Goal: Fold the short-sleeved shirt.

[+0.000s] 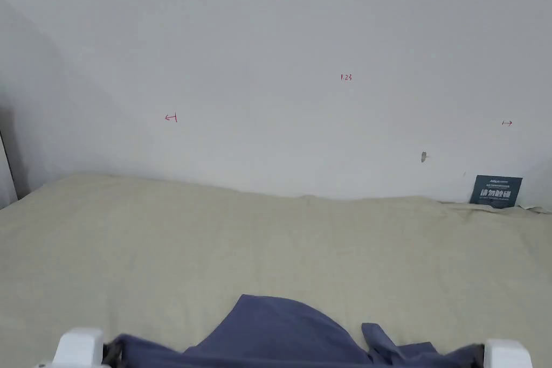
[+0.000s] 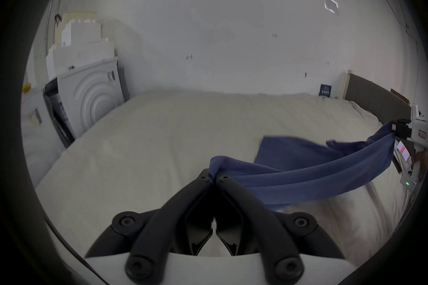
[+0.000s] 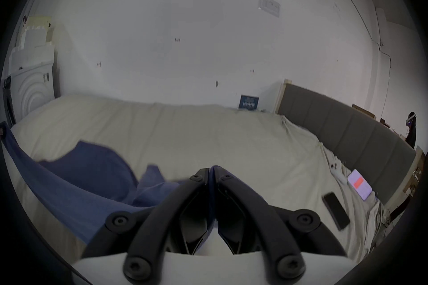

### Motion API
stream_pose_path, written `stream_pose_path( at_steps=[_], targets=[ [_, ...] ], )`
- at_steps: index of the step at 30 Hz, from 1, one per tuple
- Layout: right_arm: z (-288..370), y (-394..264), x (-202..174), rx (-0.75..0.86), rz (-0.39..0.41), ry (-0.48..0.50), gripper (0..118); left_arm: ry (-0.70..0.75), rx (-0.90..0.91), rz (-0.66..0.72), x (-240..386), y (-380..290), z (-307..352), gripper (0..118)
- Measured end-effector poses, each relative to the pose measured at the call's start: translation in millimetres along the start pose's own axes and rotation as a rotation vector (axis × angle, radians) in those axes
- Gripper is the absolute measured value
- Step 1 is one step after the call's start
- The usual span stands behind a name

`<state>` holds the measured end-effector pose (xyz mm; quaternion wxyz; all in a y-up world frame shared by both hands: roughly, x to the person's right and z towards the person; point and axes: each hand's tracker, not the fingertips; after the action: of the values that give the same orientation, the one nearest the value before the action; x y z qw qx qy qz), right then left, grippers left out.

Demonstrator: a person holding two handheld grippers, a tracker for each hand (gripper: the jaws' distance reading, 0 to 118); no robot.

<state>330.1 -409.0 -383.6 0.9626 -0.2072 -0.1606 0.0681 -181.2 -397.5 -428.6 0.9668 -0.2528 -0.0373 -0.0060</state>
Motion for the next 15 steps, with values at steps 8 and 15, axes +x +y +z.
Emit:
stream_pose_path(
  at_steps=[8, 15],
  targets=[
    [36, -88, -6, -0.132, 0.02, -0.012, 3, 0.001, -0.143, 0.004, -3, -99, 49, 0],
    [38, -119, -9, -0.18, 0.056, -0.001, 4, 0.001, -0.209, 0.003, -8, -134, 44, 0]
  ],
)
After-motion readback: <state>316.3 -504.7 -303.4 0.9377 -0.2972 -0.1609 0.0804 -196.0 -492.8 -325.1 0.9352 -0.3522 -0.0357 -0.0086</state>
